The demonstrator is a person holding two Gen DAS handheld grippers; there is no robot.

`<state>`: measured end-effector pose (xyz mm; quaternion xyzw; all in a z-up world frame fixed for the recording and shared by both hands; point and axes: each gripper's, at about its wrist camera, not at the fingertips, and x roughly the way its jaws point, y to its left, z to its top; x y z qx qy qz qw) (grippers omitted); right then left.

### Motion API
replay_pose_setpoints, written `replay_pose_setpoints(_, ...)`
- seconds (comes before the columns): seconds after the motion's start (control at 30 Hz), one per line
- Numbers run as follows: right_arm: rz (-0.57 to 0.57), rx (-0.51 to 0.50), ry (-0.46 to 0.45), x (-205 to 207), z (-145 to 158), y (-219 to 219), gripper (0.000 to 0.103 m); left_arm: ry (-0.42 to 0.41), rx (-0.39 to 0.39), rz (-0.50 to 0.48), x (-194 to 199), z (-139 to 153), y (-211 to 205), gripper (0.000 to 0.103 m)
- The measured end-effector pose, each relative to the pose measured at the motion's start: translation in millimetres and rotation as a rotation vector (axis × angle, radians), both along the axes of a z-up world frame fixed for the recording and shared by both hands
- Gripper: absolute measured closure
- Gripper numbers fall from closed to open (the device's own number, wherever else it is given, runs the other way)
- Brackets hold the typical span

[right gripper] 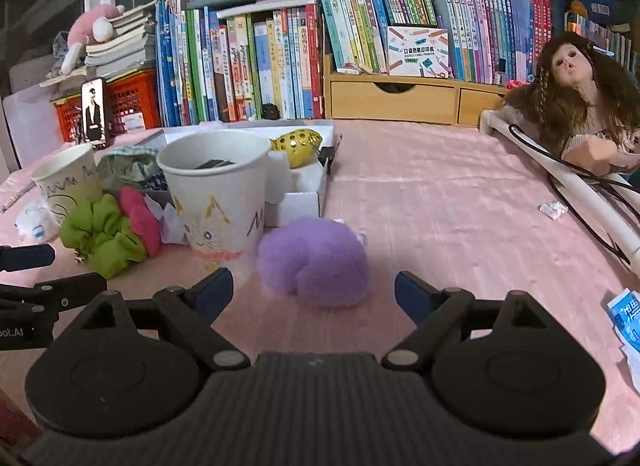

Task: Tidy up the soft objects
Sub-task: 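Grasp the green scrunchie with the left tool while the right tool grasps the purple pouch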

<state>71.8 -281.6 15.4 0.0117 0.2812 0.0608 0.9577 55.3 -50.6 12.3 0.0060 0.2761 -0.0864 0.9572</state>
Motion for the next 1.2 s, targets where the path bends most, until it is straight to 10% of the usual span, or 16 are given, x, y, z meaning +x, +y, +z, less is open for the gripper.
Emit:
replay_pose_setpoints(1.03,0.026,-0.017,0.057,32.2,-8.1,8.6,0.011,0.043,-0.021,0.077,40.8,-6.9,-12.6,0.033)
replay_pose_setpoints(1.2,0.02,-0.057,0.048,28.3,-9.2,13.2,0.031,0.041,-0.029,0.082,37.8,-5.8,-10.7,0.047)
